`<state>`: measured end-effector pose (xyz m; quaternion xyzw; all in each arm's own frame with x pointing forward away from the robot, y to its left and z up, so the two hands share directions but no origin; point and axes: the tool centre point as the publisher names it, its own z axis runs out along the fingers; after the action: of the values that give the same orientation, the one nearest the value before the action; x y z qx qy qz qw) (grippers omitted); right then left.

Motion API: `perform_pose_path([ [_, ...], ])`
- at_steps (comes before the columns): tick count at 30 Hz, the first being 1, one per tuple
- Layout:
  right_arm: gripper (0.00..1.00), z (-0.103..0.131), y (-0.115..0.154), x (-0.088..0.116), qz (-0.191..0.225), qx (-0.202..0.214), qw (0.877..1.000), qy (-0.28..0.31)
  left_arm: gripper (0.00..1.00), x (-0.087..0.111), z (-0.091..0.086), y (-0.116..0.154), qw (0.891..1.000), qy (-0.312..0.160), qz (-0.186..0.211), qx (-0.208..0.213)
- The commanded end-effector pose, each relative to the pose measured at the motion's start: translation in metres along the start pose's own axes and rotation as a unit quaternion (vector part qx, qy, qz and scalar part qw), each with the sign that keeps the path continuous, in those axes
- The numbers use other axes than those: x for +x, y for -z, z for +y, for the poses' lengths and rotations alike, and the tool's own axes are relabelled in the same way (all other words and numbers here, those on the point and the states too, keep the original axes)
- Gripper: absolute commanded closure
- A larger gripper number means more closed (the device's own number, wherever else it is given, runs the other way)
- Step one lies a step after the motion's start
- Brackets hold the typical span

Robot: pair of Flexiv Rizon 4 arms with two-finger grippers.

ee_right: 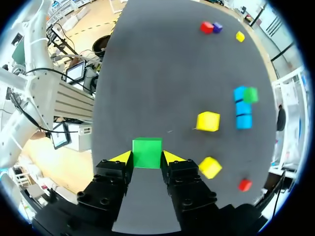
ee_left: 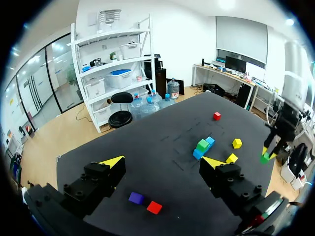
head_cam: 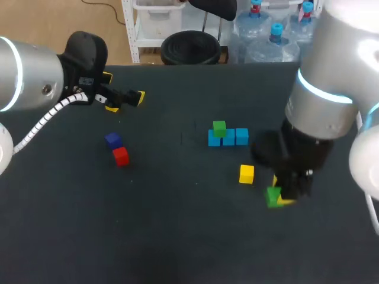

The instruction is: Place the blue cubes, place green cubes on the blue cubes, place the yellow cubes on the green cubes, then place the red cubes on the yellow cubes, and place purple cube on the red cubes.

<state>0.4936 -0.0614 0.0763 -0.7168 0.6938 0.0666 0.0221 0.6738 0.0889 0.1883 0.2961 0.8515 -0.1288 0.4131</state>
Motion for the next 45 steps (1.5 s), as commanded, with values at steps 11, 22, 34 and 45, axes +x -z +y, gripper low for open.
perform_pose_path([
  [11,1.00,-0.094,0.009,-0.010,0.009,0.006,1.000,0.009,0.00,0.000,0.000,-0.001,1.000,0.000,-0.001,-0.001],
  [22,1.00,-0.161,0.003,-0.034,0.018,0.013,1.000,0.022,0.00,0.000,0.000,-0.001,1.000,0.000,-0.001,-0.001],
  [34,1.00,-0.197,-0.007,-0.040,0.032,0.007,0.999,0.010,0.00,0.000,0.000,-0.001,1.000,0.000,-0.001,-0.001],
  [45,1.00,-0.203,-0.017,-0.032,0.018,-0.007,1.000,-0.009,0.00,0.000,0.000,-0.001,1.000,0.000,-0.001,-0.001],
])
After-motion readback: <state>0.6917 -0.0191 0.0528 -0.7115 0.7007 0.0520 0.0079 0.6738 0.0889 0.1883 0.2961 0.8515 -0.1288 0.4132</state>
